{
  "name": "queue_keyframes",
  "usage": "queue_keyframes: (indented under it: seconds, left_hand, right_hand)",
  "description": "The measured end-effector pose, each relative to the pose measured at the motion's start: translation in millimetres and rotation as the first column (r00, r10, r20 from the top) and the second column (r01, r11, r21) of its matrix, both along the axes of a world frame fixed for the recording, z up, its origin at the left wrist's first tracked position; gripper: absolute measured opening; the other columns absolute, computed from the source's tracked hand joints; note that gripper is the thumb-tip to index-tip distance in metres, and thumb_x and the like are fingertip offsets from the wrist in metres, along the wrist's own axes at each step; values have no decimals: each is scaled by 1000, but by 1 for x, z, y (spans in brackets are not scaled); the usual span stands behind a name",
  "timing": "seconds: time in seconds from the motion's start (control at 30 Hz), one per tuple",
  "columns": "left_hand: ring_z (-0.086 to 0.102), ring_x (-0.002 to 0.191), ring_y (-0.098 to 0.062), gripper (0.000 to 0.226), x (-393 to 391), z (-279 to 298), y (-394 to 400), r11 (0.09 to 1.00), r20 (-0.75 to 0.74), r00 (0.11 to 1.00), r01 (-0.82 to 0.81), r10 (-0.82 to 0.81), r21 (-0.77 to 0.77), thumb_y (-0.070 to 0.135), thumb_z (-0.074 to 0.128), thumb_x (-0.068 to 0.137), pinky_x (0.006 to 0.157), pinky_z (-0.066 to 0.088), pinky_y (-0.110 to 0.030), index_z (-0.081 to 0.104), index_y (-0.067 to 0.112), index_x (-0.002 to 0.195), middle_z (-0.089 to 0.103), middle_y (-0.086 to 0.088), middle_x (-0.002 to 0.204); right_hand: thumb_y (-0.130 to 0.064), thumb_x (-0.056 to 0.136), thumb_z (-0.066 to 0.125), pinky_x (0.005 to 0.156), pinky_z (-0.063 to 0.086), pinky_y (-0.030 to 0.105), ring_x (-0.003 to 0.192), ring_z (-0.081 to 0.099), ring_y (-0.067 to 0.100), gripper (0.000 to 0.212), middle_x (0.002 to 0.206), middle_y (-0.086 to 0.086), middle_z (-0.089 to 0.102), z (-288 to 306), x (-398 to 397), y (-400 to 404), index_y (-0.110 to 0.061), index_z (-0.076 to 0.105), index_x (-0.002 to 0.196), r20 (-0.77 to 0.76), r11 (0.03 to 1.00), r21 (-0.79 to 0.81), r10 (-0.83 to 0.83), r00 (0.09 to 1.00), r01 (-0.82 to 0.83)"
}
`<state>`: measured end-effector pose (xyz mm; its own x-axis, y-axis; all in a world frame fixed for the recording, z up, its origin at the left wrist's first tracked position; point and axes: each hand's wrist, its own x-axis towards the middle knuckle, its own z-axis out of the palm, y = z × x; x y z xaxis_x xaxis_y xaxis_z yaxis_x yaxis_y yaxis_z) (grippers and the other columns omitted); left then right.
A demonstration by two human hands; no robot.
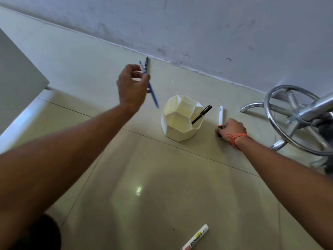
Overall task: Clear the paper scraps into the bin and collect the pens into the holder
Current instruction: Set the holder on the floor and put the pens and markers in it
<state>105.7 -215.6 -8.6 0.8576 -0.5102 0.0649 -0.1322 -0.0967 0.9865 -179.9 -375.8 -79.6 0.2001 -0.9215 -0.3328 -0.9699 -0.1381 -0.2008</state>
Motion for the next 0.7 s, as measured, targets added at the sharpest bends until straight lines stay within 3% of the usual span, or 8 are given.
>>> queue_keyframes:
  seconds: [0.07, 0.13, 0.23, 0.37, 0.47, 0.57, 0.63, 0.7]
  left_hand:
    - [75, 75, -30, 21, -25, 11, -8, 996, -53, 998, 35, -40, -80, 8, 65, 85, 58, 63, -36, 58, 10, 105, 66, -13, 92]
    - [75, 75, -24, 24, -44, 9, -9, 994, -12, 995, 102, -103, -46, 7, 68, 86, 61, 64, -33, 57, 11, 108, 65, -6, 90]
    - [75, 74, -20, 28, -53, -1, -5, 994, 46, 993, 109, -109, -14, 10, 70, 87, 67, 65, -35, 59, 10, 112, 65, -4, 93]
    - [75, 71, -18, 26, -54, 3, -7, 991, 23, 996, -89, 92, -96, 8, 66, 89, 67, 64, -32, 59, 7, 114, 63, -1, 90]
    - [75, 71, -15, 26, -49, 2, -11, 981, -28, 986, -165, 163, -97, 9, 65, 89, 69, 64, -34, 58, 8, 114, 63, 5, 87]
    - [73, 75, -13, 22, -56, -5, -13, 999, 46, 999, -26, 24, 47, 14, 66, 87, 75, 64, -36, 60, 12, 108, 66, 3, 88]
    - [70, 77, -8, 18, -60, -10, -12, 983, 118, 991, 37, -59, 181, 17, 66, 87, 78, 62, -35, 65, 13, 104, 70, 2, 88]
    - [71, 83, -13, 19, -60, -14, -11, 953, 118, 985, 84, -123, 292, 18, 66, 83, 81, 61, -37, 70, 13, 101, 73, -1, 89]
  right_hand:
    - [-24, 86, 59, 70, 38, 31, 97, 60, 41, 24, 103, 24, 65, -6, -2, 2, -5, 60, 101, 6, 999, -13, 29, 1000, -29]
    - [-26, 84, 58, 70, 45, 31, 89, 63, 40, 24, 94, 22, 68, -3, -3, 1, -5, 64, 94, 63, 999, -40, 8, 998, -6]
    - [-33, 79, 54, 68, 60, 39, 61, 70, 35, 27, 73, 16, 71, 14, -2, -1, -9, 66, 77, 257, 993, -52, -86, 962, 103]
    - [-28, 77, 57, 50, 58, 36, 47, 67, 32, 17, 65, 13, 69, 49, 0, -2, -16, 59, 65, 575, 963, -130, -121, 809, 236]
    - [-23, 79, 60, 37, 44, 23, 44, 55, 27, 15, 53, 1, 55, 69, 2, -3, -20, 57, 64, 756, 953, -143, -70, 650, 268]
    - [-20, 77, 63, 38, 39, 23, 35, 44, 18, 15, 45, 0, 46, 89, 8, 3, -13, 61, 64, 849, 971, -119, -8, 529, 206]
    - [-18, 75, 63, 39, 36, 23, 31, 39, 16, 19, 47, 9, 43, 102, 15, 11, 1, 64, 70, 878, 989, -96, 30, 478, 114]
    - [-15, 73, 62, 40, 33, 22, 32, 39, 17, 17, 49, 8, 43, 110, 24, 19, 2, 65, 70, 892, 998, -62, 58, 449, -6]
